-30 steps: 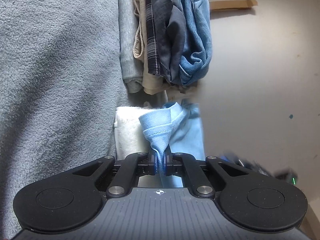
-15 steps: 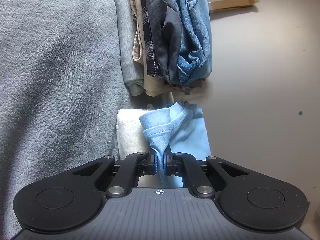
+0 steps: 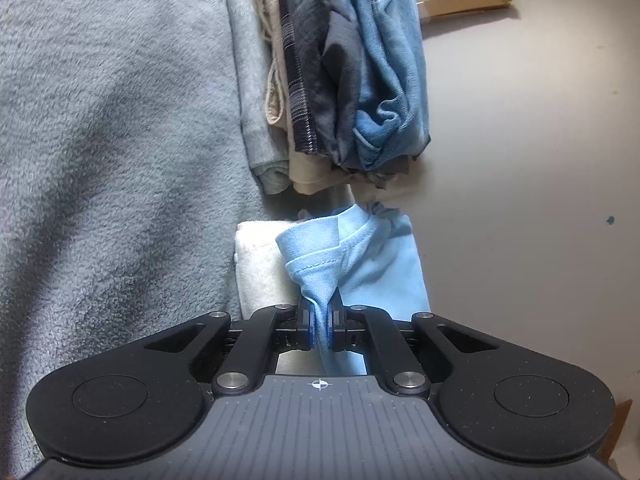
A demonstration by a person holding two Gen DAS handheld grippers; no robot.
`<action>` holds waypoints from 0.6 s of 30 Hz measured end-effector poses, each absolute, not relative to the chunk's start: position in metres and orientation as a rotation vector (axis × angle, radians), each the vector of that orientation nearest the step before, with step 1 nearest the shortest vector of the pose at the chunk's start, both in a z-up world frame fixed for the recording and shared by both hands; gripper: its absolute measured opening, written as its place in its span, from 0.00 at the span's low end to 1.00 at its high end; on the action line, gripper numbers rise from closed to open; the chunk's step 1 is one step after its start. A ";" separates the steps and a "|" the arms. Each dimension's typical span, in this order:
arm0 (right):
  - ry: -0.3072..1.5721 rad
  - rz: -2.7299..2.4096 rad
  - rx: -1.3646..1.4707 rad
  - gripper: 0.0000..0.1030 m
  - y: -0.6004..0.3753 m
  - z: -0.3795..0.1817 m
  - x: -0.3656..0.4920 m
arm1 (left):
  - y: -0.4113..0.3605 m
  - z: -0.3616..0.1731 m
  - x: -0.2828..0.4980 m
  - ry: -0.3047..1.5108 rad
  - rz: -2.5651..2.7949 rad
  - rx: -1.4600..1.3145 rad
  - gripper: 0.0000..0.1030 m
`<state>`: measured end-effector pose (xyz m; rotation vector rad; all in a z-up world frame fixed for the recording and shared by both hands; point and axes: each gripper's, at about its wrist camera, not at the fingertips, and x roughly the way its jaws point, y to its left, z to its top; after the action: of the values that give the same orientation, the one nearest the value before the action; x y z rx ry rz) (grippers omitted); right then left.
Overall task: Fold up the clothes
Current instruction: 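Lower the shirt onto the white towel and open both grippers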
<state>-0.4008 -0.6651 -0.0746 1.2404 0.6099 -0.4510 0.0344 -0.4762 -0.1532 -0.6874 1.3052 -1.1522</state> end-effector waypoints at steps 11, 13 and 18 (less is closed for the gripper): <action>0.642 -0.388 1.147 0.05 -0.644 -0.063 -0.396 | -0.472 -0.153 0.042 1.284 -1.151 -0.656 0.02; 0.643 -0.401 1.152 0.05 -0.643 -0.069 -0.398 | -0.472 -0.157 0.042 1.289 -1.152 -0.654 0.02; 0.751 -0.437 1.170 0.10 -0.641 -0.089 -0.398 | -0.472 -0.151 0.045 1.261 -1.128 -0.597 0.20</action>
<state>-0.3980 -0.6409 -0.0885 1.1702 0.7512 -0.4367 0.0451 -0.4718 -0.1512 -0.5974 1.2607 -1.1282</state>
